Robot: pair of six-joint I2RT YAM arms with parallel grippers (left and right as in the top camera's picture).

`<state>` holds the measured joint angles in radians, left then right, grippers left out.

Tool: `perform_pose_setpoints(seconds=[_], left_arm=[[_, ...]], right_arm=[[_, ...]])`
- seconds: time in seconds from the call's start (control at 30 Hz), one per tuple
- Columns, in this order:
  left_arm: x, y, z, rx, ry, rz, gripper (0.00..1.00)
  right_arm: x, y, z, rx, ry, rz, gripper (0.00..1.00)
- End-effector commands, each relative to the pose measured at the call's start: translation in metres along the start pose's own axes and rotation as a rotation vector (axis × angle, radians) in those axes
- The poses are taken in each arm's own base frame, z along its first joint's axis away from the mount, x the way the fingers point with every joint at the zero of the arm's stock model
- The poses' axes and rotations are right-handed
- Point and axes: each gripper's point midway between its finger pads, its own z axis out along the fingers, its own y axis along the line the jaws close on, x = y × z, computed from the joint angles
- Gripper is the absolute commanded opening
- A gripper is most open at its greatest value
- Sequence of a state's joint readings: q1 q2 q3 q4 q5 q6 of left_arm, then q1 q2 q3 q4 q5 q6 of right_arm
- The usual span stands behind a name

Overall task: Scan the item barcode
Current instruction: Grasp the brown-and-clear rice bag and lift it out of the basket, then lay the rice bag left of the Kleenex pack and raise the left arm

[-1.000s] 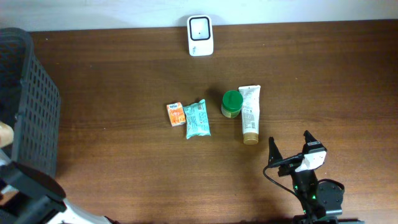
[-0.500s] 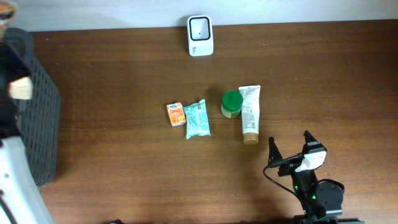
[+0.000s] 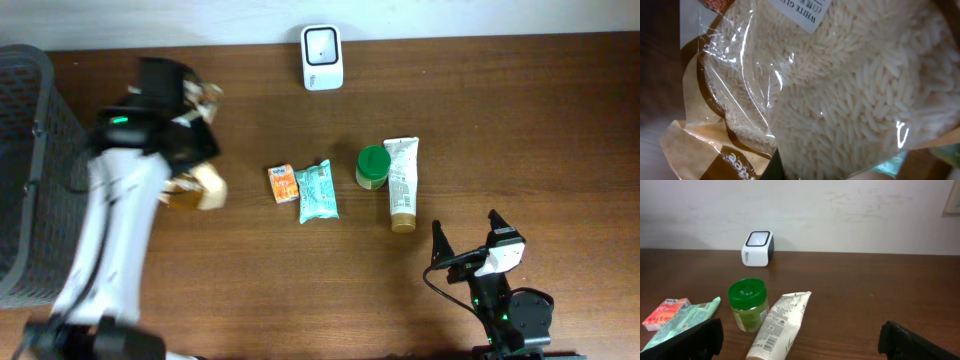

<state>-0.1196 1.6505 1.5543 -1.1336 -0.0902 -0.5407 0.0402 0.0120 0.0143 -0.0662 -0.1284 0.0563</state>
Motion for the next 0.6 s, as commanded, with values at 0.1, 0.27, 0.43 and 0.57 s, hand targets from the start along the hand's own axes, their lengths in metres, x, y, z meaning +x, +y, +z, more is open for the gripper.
perform_pose_setpoints(seconds=[0.1, 0.27, 0.43, 0.57], left_arm=[[0.042, -0.019, 0.078, -0.078, 0.135, -0.103, 0.00], [0.046, -0.027, 0.111, -0.093, 0.164, -0.090, 0.00], [0.056, -0.030, 0.126, -0.098, 0.209, -0.082, 0.00], [0.063, -0.031, 0.136, -0.114, 0.232, -0.070, 0.06]], right_arm=[[0.003, 0.001, 0.000, -0.001, 0.004, 0.003, 0.98], [0.003, 0.001, 0.000, -0.001, 0.004, 0.003, 0.98], [0.003, 0.001, 0.000, -0.001, 0.004, 0.003, 0.98], [0.003, 0.001, 0.000, -0.001, 0.004, 0.003, 0.98]])
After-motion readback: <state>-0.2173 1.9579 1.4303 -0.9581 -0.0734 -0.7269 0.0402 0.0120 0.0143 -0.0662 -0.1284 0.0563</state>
